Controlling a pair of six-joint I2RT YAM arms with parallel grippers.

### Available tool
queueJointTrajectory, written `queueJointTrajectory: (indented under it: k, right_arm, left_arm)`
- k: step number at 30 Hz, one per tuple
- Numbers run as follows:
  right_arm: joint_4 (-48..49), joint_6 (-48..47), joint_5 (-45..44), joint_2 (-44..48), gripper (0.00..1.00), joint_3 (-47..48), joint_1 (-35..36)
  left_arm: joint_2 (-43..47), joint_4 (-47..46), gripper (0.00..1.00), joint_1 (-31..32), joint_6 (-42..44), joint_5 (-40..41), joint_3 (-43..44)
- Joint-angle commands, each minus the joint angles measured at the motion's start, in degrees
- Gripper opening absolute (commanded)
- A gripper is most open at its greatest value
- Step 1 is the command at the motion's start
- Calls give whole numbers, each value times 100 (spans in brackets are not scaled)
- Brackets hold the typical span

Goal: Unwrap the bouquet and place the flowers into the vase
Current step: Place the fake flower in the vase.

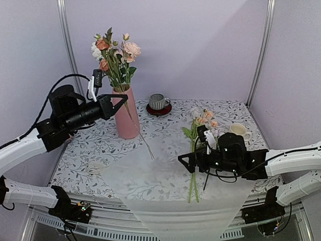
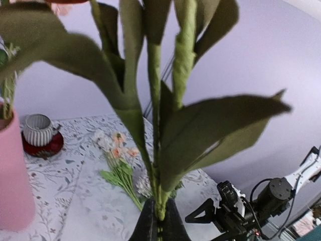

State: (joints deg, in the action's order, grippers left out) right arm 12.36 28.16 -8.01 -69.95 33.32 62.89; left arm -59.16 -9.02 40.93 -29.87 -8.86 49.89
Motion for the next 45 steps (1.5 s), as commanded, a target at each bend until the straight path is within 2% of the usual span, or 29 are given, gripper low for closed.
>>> queueJointTrajectory:
  k: [1,4,10,15,20,32,40,45]
  right_arm:
    - [-184,-453,-271,-36,100,336,-907]
    - [-128,-797,-394,-273,100,627,-1261]
    - [306,-1532,-922,-880,99,1064,-1409]
    - [1048,-1536,-958,-1225,98,774,-1417]
    - [1488,-1520,-919,-1393,98,444,-1414]
    - [1561,-1653,-1062,-1432,98,411,-1414]
    - [1577,-1674,-1050,-1440,98,409,-1414]
    - [1576,-1690,-1028,-1483,98,442,-1417]
  left_arm:
    - [49,795,0,-435,638,186,664]
    - [-20,938,0,-841,872,194,1104]
    - [-359,1163,0,-1493,1292,307,2227]
    - [-676,1398,0,-1704,1718,514,3297]
    - [-944,1468,0,-1775,2121,895,3912]
    - [-1759,1048,0,-1939,2405,1215,4244]
    - [-2326,903,0,-2107,2356,1140,4155]
    - [-2615,1170,0,-2179,2108,927,4156]
